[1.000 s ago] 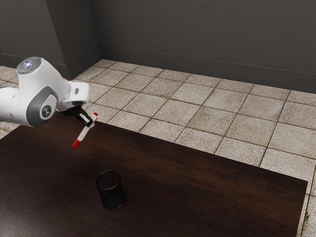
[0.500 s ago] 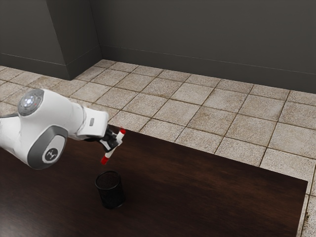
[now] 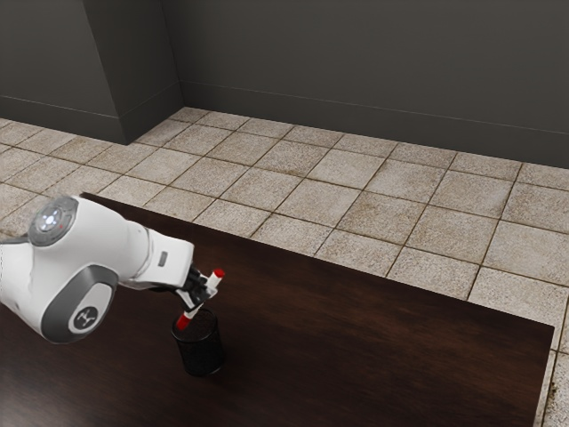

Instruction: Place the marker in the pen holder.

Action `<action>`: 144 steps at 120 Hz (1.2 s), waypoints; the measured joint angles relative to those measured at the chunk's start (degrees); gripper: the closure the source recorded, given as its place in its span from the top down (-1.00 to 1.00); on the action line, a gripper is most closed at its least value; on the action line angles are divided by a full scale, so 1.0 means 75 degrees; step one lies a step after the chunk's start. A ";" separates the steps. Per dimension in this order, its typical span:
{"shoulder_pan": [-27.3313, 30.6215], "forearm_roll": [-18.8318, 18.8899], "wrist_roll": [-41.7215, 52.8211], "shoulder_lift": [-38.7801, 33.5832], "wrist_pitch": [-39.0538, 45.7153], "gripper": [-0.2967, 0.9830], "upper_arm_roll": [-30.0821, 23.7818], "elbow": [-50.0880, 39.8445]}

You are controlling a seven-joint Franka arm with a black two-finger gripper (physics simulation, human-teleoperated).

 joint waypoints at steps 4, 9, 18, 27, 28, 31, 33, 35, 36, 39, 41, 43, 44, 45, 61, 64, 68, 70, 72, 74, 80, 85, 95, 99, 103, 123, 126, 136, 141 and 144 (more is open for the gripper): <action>0.0000 -0.0001 -0.0002 0.0037 0.0006 -0.55 -0.0061 -0.0006; 0.0000 -0.0010 -0.0010 0.0060 0.0012 -0.55 -0.0171 -0.0010; 0.0000 -0.0023 -0.0025 0.0159 0.0020 -0.55 -0.0247 -0.0005; 0.0008 -0.0029 -0.0038 0.0324 0.0025 -0.55 -0.0261 0.0023; 0.0009 -0.0030 -0.0040 0.0333 0.0026 -0.55 -0.0262 0.0024; 0.0008 -0.0032 -0.0044 0.0352 0.0027 -0.55 -0.0264 0.0028; 0.0008 -0.0034 -0.0046 0.0361 0.0028 -0.55 -0.0264 0.0029; 0.0009 -0.0035 -0.0049 0.0368 0.0029 -0.55 -0.0265 0.0030; 0.0009 -0.0035 -0.0050 0.0370 0.0029 -0.55 -0.0265 0.0031; 0.0011 -0.0035 -0.0053 0.0376 0.0030 -0.55 -0.0265 0.0032; 0.0011 -0.0035 -0.0055 0.0378 0.0030 -0.55 -0.0266 0.0032; 0.0011 -0.0035 -0.0058 0.0383 0.0031 -0.54 -0.0266 0.0033; 0.0012 -0.0036 -0.0059 0.0385 0.0031 -0.54 -0.0266 0.0033; 0.0012 -0.0036 -0.0060 0.0387 0.0031 -0.54 -0.0266 0.0033; 0.0012 -0.0035 -0.0073 0.0415 0.0030 -0.51 -0.0266 0.0034; 0.0012 -0.0033 -0.0076 0.0417 0.0027 -0.45 -0.0266 0.0034; 0.0011 -0.0035 -0.0090 0.0419 0.0022 -0.33 -0.0260 0.0034; 0.0011 -0.0035 -0.0097 0.0419 0.0018 -0.27 -0.0258 0.0034; 0.0011 -0.0036 -0.0105 0.0419 0.0015 -0.21 -0.0257 0.0034; 0.0011 -0.0037 -0.0112 0.0418 0.0012 -0.15 -0.0256 0.0035; 0.0011 -0.0040 -0.0133 0.0413 0.0003 -0.01 -0.0255 0.0035; 0.0011 -0.0041 -0.0150 0.0411 -0.0007 0.09 -0.0254 0.0035; 0.0014 -0.0044 -0.0179 0.0407 -0.0113 0.23 -0.0195 0.0104; 0.0016 -0.0044 -0.0191 0.0444 -0.0416 0.28 -0.0023 0.0414; 0.0015 -0.0038 -0.0219 0.0691 -0.1035 0.31 0.0421 0.1079; 0.0054 0.0236 -0.0687 0.2522 -0.5414 0.44 0.1687 0.6651; 0.0052 0.0294 -0.0809 0.2697 -0.6064 0.45 0.1767 0.7458; 0.0030 0.0423 -0.1214 0.3150 -0.7895 0.48 0.2058 0.9108; 0.0115 0.0459 -0.1398 0.3249 -0.8600 0.49 0.2108 0.9453; 0.0179 0.0476 -0.1503 0.3283 -0.8959 0.49 0.2123 0.9563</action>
